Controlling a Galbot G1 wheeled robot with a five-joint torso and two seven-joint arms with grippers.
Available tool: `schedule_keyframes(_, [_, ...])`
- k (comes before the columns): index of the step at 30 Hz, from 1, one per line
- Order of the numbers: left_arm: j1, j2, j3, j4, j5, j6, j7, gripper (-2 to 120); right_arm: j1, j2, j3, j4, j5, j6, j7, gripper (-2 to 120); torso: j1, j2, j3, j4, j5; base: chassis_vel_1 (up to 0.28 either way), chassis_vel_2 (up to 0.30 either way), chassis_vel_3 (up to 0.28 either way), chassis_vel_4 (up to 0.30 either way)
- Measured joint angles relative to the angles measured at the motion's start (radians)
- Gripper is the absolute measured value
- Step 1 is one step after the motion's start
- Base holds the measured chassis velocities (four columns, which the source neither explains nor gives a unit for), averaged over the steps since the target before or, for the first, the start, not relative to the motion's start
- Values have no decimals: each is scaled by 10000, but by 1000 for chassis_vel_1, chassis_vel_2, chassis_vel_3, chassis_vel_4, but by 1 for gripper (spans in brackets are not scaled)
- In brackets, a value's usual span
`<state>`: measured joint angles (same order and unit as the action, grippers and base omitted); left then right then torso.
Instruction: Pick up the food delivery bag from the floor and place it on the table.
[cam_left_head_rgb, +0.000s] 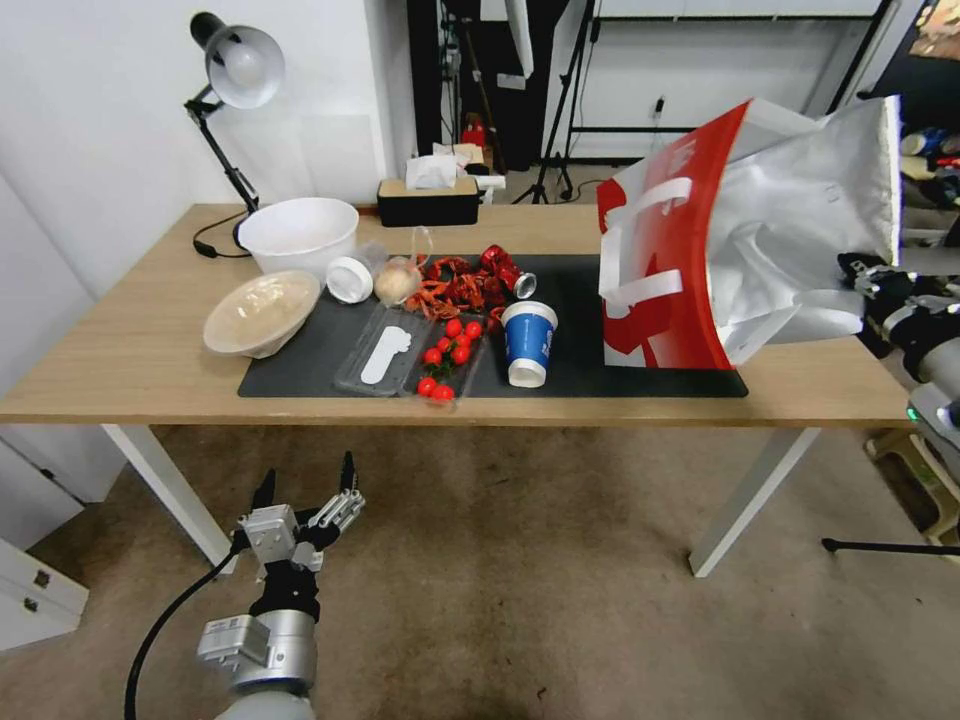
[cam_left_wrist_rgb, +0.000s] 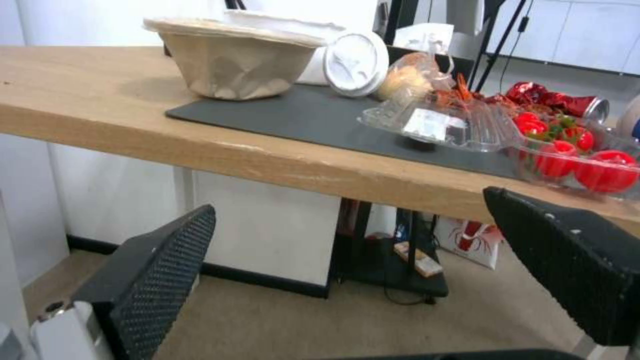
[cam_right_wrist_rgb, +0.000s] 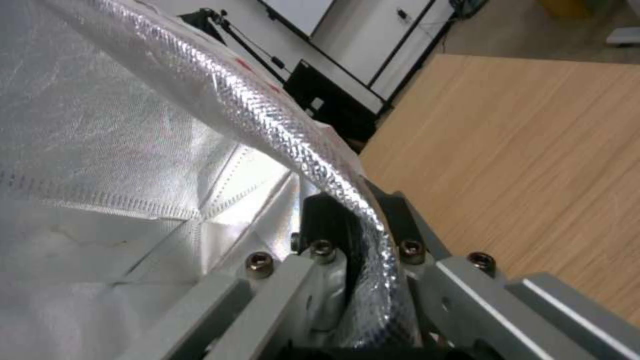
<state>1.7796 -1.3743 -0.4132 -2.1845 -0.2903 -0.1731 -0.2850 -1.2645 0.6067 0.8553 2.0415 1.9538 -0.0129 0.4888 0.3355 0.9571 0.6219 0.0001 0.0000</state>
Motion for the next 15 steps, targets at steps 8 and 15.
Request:
schedule_keyframes(8, [-45,-31,67,70,23,4,-8,100,109,-107,-43,-67,16,-107,-78,0,0,0,0,-1,1,0,0,0,0])
schedule_keyframes(15, [-94,-25,83,119,26,44,-10,100,408,-312,-166,-135,66,-148,151,0,-1,-1,0,1,0,0,0,0,0])
